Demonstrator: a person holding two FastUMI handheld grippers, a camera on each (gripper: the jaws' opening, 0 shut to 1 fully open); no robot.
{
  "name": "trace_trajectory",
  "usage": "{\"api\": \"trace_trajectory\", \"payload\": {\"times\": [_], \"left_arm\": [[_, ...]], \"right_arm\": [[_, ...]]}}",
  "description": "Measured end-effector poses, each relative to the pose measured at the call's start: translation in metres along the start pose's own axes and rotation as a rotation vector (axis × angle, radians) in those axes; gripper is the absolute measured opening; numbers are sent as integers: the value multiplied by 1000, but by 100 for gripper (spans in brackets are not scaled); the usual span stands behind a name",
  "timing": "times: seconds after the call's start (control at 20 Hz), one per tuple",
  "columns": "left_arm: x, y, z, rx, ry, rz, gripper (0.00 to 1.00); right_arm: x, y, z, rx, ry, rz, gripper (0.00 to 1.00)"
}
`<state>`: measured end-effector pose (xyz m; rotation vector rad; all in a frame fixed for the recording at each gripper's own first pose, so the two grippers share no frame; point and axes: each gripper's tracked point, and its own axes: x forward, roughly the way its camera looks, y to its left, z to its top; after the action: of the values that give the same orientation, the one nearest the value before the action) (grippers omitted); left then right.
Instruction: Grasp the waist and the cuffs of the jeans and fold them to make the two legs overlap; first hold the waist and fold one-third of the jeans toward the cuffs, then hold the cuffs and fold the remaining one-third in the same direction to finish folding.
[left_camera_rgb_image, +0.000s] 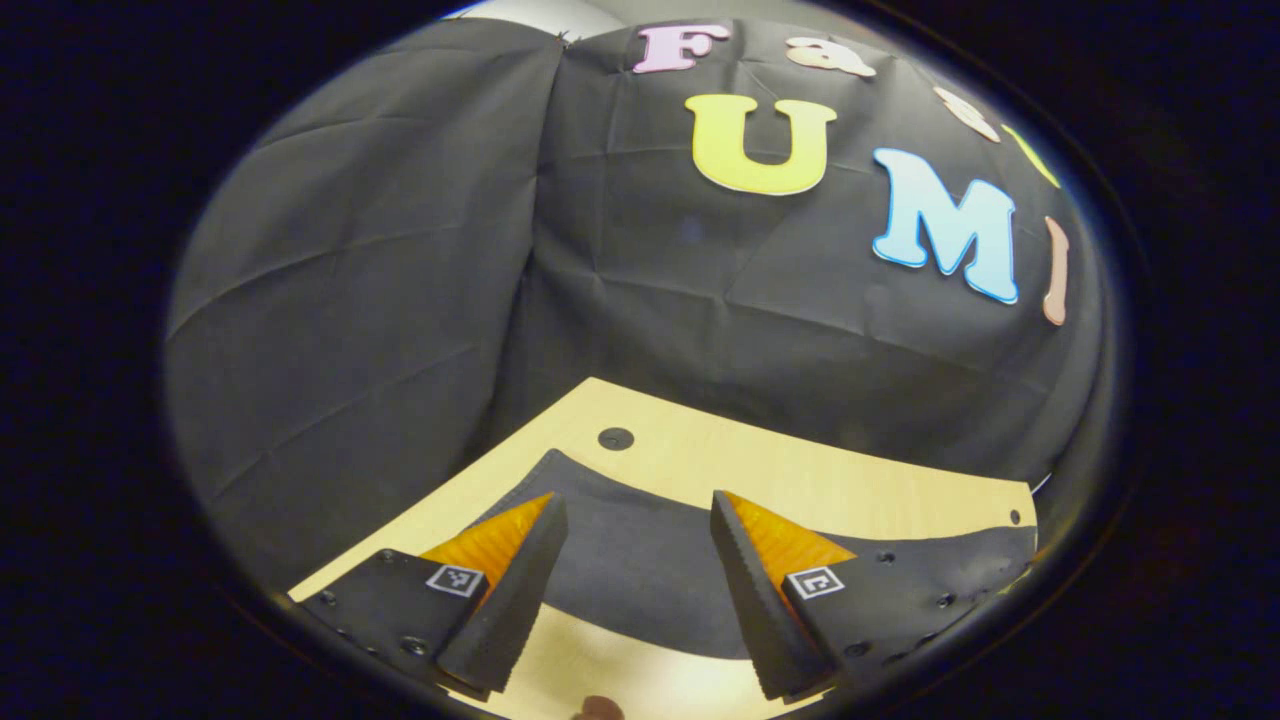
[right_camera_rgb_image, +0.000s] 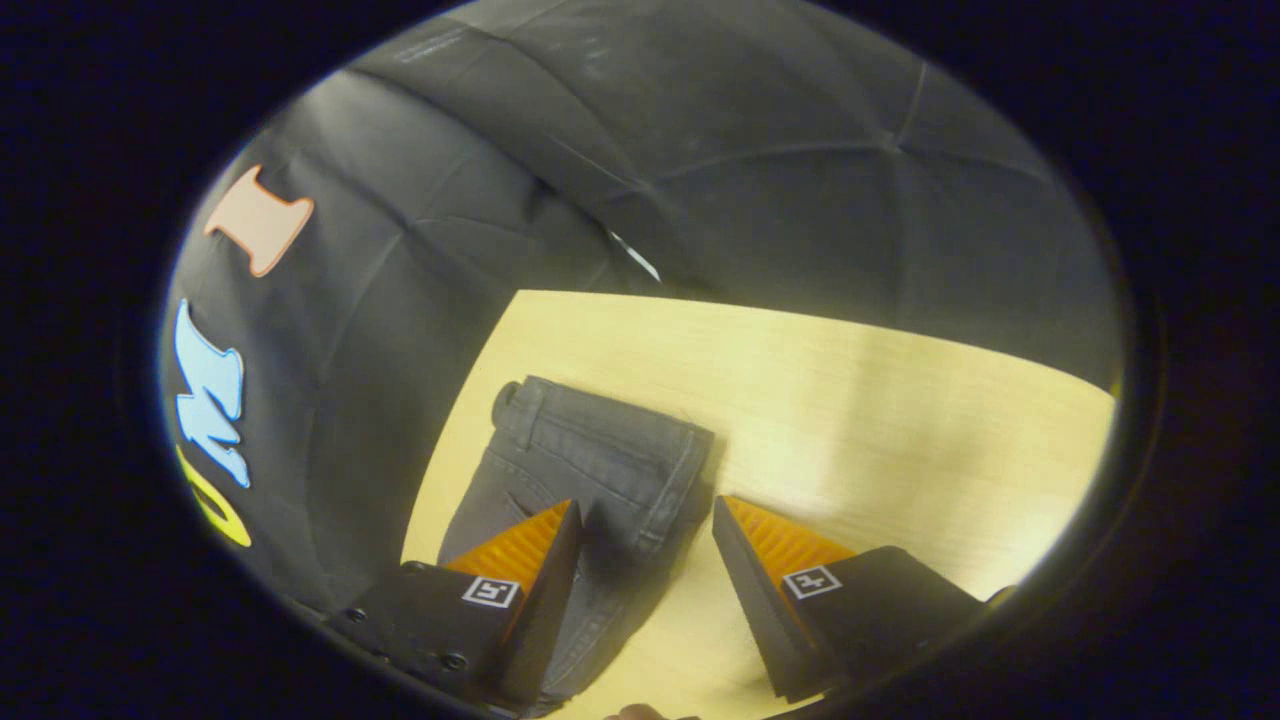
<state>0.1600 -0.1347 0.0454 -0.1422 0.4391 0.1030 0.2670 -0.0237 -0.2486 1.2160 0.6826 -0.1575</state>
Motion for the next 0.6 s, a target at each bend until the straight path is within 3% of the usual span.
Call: {"api": "trace_trajectory", "payload": {"times": [0.2,0.4,0.6], "left_arm": [[-19,-3,-3,24,-10,5,94],[-37,-13,-13,48,-19,-3,94],[-49,-24,-22,27,-22,-24,94]], "right_arm": [[-7,-6,9,46,-19,-31,78],[-6,-15,13,22,-25,-34,50],[-5,-13,13,2,-12,38,22]]}}
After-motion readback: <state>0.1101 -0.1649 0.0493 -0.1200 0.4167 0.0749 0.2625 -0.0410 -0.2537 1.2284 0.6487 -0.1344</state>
